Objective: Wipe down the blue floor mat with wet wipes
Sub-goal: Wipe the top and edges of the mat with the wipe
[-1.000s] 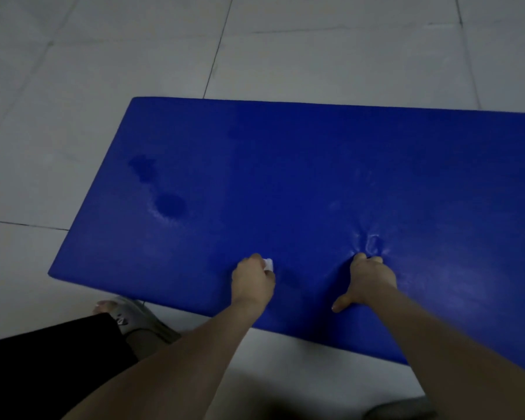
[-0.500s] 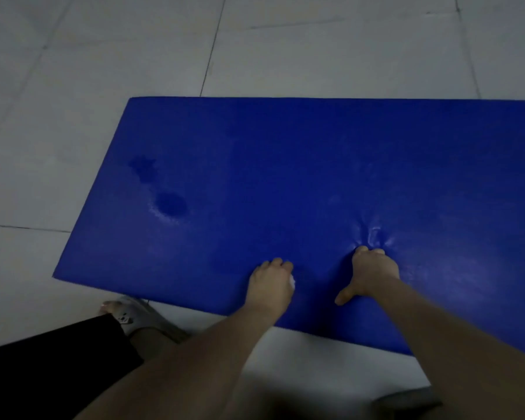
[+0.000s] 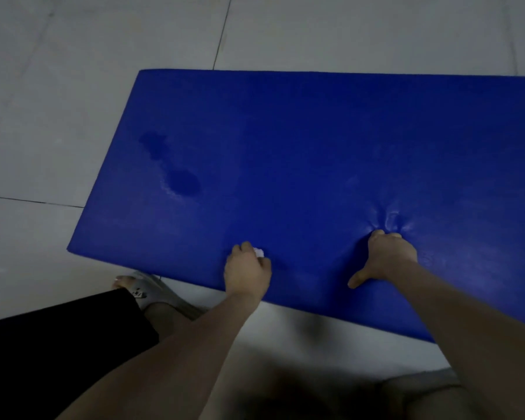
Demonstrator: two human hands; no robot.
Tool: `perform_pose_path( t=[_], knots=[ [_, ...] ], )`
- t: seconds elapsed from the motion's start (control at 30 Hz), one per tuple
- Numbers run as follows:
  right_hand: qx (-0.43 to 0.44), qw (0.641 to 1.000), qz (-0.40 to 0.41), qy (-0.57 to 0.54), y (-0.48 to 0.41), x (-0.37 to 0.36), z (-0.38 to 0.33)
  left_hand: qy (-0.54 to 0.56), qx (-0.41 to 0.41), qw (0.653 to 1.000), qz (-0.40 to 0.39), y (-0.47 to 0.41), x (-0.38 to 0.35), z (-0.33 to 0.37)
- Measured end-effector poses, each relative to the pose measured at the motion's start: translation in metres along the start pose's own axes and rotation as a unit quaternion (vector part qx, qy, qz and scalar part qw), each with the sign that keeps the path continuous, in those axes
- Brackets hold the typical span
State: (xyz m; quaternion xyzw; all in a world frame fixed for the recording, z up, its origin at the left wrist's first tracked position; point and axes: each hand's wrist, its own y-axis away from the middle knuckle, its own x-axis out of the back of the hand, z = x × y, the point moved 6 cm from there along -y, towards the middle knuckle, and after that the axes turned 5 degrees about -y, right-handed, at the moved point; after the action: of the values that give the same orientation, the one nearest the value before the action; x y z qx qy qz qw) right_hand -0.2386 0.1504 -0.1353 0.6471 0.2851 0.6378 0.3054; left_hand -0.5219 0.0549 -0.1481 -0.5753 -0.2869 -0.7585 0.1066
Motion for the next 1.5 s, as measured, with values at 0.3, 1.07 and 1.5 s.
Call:
perform_pose_path(
  t=[0.3,1.07,1.5],
  knots=[
    [0.001,1.000,0.000,-0.008,-0.001,0.000,0.000,-0.058,-0.257,0.963,-0.055,0.080,-0.041,0.112],
    [-0.002,1.000,-0.013,-0.007,-0.002,0.001,-0.001,-0.019,-0.094,0.995,-0.015,0.034,-0.013,-0.001],
    [-0.002,1.000,-0.006,-0.002,-0.002,-0.001,0.002,-0.076,-0.303,0.949,-0.035,0.088,-0.043,0.067]
  ],
)
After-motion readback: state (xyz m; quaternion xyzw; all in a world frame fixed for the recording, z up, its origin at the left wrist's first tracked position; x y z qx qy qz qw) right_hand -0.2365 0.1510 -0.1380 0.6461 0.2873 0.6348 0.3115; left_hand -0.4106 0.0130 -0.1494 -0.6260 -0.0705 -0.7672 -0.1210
